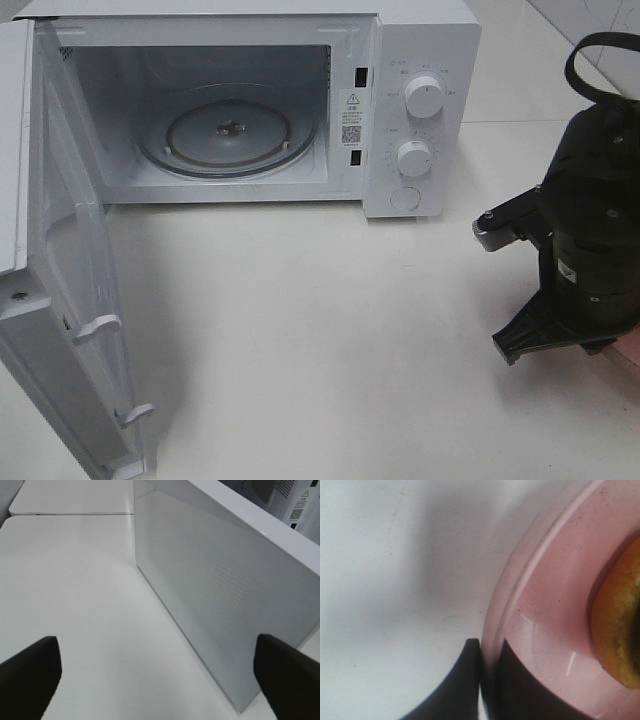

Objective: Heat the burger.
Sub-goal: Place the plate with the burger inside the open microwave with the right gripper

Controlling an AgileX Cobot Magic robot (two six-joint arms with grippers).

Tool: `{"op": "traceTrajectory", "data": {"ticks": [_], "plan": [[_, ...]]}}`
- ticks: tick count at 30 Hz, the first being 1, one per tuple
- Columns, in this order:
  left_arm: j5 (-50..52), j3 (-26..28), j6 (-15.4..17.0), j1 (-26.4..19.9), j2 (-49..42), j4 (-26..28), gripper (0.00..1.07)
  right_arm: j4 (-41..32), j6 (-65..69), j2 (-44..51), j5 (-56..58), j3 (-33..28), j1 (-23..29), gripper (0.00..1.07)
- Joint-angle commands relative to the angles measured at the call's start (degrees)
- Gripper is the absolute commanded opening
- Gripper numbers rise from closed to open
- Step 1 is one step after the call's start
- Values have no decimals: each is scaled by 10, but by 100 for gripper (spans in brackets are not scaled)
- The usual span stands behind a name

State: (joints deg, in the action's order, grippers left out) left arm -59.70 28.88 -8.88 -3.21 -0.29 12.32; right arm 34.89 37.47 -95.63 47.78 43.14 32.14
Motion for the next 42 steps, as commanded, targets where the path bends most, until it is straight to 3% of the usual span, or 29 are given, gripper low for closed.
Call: {"op": "traceTrajectory", "data": {"ticks": [1,10,17,20,22,25,27,42], "plan": [[2,0,2,3,-11,2,100,26,5,14,42,-3,19,0],[2,0,2,3,-11,2,100,21,5,59,53,-34,83,0],[2,0,2,3,-11,2,100,21,5,100,98,-40,163,0],[2,0,2,3,-11,2,100,21,5,101,103,-40,171,0],[2,0,2,3,-11,2,100,21,5,107,112,-40,210,0],[2,0,2,3,-11,2,100,21,5,109,113,-40,222,0],[2,0,2,3,-11,2,100,21,5,109,113,-40,266,0],[2,0,2,3,-11,2,100,26,-5,109,111,-40,390,0]]}}
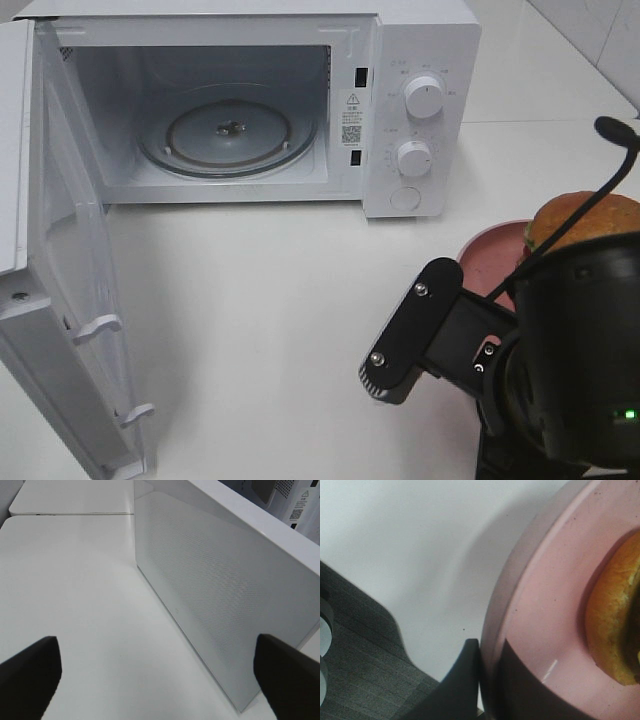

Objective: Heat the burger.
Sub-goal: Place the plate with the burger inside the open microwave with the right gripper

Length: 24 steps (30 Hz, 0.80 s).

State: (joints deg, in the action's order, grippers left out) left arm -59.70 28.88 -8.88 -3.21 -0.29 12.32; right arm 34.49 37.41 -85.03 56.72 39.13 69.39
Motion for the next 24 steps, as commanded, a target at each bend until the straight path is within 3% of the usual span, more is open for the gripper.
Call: {"op": "traceTrajectory", "data": {"ticks": [1,11,24], "plan": [[2,0,2,3,-11,2,100,30,-9,3,21,0,23,0],[2,0,2,3,-11,2,100,67,-37,3,21,2,83,0],[2,0,2,3,-11,2,100,106,-148,3,16,2,92,0]]}}
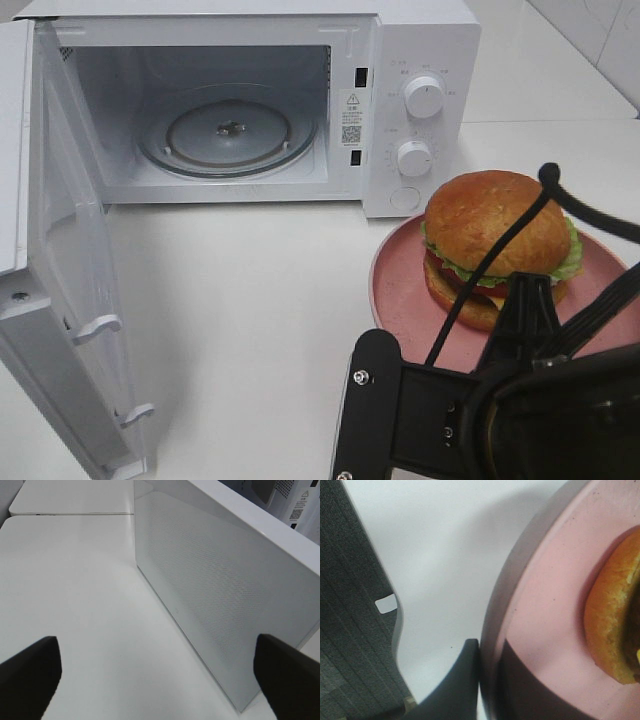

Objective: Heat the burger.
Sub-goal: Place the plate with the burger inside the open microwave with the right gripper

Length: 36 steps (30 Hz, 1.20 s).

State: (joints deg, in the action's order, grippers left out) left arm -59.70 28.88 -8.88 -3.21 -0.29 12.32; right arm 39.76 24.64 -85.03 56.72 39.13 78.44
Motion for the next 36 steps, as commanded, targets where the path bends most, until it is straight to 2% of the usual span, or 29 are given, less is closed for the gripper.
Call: {"op": "traceTrajectory", "data": {"ticks": [1,11,18,26,30,33,36], "plan": [[2,0,2,3,-11,2,100,53,-20,3,16,2,2,0],[2,0,2,3,-11,2,100,94,-49,3,-33,2,2,0],[2,0,2,3,-11,2,100,108,-130,3,-93,2,1,0],[2,0,2,3,-11,2,100,108,-213,3,-145,2,-64,0],[2,0,2,3,-11,2,100,105,-343,3,-191,2,-117,0],[2,0,2,3,-11,2,100,105,-364,3,-201,2,-126,0],[2,0,2,3,-11,2,100,87,-425,3,-235,4,-157,0]]}}
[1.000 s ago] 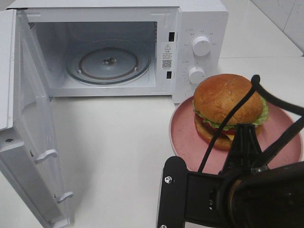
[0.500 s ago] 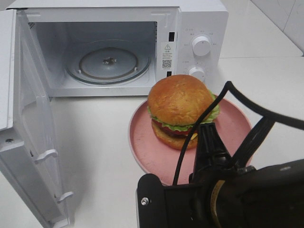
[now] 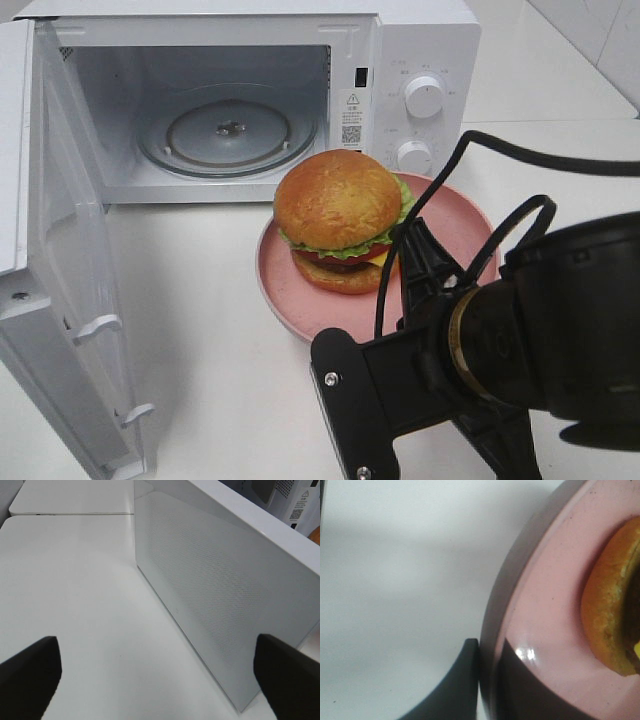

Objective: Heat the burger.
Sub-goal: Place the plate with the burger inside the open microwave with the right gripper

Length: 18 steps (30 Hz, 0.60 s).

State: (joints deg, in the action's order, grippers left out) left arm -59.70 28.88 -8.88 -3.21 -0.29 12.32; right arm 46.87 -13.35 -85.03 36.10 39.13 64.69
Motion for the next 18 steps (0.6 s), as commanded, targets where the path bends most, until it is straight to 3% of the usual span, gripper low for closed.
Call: {"op": "traceTrajectory", "data": {"ticks": [1,18], "plan": [[2,0,2,3,-11,2,100,1,-72,3,-48,5,-35,0],[2,0,2,3,-11,2,100,-162,-356,3,-147,33,-142,0]]}}
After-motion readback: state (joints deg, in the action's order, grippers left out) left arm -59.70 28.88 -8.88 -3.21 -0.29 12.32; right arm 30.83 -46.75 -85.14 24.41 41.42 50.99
